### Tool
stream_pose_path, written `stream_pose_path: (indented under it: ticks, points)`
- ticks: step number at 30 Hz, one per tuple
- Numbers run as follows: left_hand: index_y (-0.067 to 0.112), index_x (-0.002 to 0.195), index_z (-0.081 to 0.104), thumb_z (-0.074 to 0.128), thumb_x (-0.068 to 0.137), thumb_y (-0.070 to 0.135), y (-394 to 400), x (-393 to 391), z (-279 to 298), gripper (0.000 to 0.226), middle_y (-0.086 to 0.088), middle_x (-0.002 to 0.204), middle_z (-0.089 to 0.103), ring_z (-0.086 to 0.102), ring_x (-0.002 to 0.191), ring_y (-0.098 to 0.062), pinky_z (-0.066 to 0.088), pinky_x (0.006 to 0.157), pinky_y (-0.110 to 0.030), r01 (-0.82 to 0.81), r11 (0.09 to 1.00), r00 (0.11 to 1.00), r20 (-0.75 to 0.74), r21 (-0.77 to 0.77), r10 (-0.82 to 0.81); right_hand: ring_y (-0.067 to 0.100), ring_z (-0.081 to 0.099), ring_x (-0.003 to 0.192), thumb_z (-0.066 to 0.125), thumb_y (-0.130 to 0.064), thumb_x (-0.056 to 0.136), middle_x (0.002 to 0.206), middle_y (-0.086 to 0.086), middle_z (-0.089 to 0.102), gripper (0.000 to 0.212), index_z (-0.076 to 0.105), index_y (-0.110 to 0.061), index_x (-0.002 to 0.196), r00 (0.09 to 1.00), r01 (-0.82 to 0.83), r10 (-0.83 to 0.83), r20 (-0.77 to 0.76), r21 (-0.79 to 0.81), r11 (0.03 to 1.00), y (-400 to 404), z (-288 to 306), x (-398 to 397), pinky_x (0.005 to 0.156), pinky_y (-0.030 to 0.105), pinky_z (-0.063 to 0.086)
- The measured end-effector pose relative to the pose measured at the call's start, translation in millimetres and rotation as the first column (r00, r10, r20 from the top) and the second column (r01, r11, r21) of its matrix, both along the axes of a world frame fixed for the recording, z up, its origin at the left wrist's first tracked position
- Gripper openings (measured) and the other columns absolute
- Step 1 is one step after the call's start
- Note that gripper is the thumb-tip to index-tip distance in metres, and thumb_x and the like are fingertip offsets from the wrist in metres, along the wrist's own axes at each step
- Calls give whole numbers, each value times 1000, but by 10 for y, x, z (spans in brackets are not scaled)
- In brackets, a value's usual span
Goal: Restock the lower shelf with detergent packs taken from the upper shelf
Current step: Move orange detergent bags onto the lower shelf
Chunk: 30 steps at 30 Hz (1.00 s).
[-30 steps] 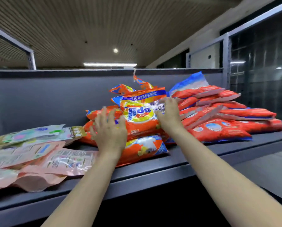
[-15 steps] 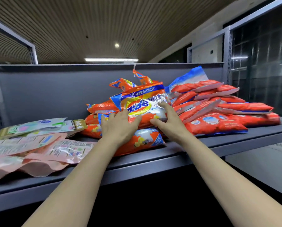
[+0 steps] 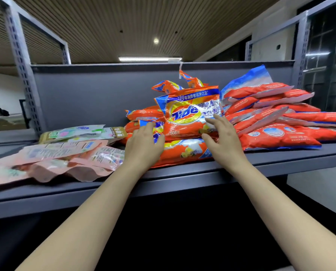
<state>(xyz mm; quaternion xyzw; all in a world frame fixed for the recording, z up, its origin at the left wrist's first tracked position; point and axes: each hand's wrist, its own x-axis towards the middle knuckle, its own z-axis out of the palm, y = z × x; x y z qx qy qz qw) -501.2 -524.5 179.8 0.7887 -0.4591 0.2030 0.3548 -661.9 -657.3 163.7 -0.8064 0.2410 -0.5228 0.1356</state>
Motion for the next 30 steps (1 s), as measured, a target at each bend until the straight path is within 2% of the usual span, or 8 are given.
stream_pose_path:
  ticks: [5, 10, 13, 15, 19, 22, 24, 30]
  points:
    - [21, 117, 59, 47, 94, 37, 429, 32, 3, 31, 0, 118, 64, 57, 108, -23, 44, 91, -41, -8, 1000, 1000, -17, -16, 7, 21, 44, 126, 61, -13, 89, 131, 6, 54, 32, 60, -11, 121, 998, -35, 37, 57, -36, 999, 410, 9, 90, 103, 25, 29]
    - [22, 95, 63, 46, 92, 38, 1001, 194, 14, 23, 2, 103, 68, 59, 99, -25, 46, 87, -39, -43, 998, 997, -57, 41, 46, 15, 48, 120, 61, -15, 90, 127, 1, 56, 32, 62, -14, 122, 990, -132, 134, -32, 59, 989, 930, -67, 199, 97, 25, 37]
    - [24, 91, 63, 48, 91, 37, 1416, 315, -4, 20, 3, 98, 68, 61, 96, -23, 48, 87, -40, -16, 1000, 995, -97, 25, 18, 8, 50, 113, 61, -18, 91, 125, -2, 58, 30, 62, -17, 121, 986, -150, 155, -54, 80, 985, 1267, -127, 288, 90, 17, 33]
    - [25, 87, 64, 49, 91, 37, 1725, 394, -47, 19, 7, 90, 67, 62, 91, -20, 49, 84, -39, 18, 1000, 993, -113, -7, -18, 6, 50, 114, 61, -22, 91, 123, -5, 61, 30, 63, -19, 120, 984, -159, 167, -63, 116, 980, 1498, -167, 357, 89, 16, 33]
    - [28, 83, 64, 50, 87, 43, 2396, 582, -232, 21, 15, 82, 66, 61, 82, -11, 51, 82, -39, 74, 996, 984, -161, -55, -82, -3, 52, 111, 61, -27, 91, 118, -15, 61, 30, 62, -28, 121, 956, -233, 260, -135, 186, 954, 2020, -301, 512, 87, 9, 36]
    - [35, 81, 62, 47, 78, 51, 2892, 796, -408, 22, 23, 79, 65, 60, 78, 1, 52, 82, -37, 49, 997, 974, -218, -58, -61, -6, 55, 110, 62, -30, 89, 119, -18, 61, 34, 60, -32, 123, 917, -293, 341, -205, 234, 927, 2432, -450, 646, 93, 14, 39]
    - [39, 85, 59, 47, 77, 54, 3219, 950, -531, 21, 28, 80, 63, 59, 78, 4, 52, 82, -37, 20, 999, 970, -241, -32, -28, -7, 55, 110, 62, -31, 88, 119, -20, 61, 35, 60, -34, 122, 892, -310, 364, -268, 222, 924, 2700, -567, 756, 94, 13, 39]
    - [42, 98, 57, 47, 83, 58, 4124, 1317, -895, 24, 25, 86, 62, 61, 85, -7, 51, 84, -37, -63, 985, 966, -240, 162, 101, -8, 51, 112, 58, -40, 88, 120, -25, 58, 36, 56, -40, 124, 788, -362, 443, -428, 260, 895, 3382, -891, 1205, 89, 6, 35]
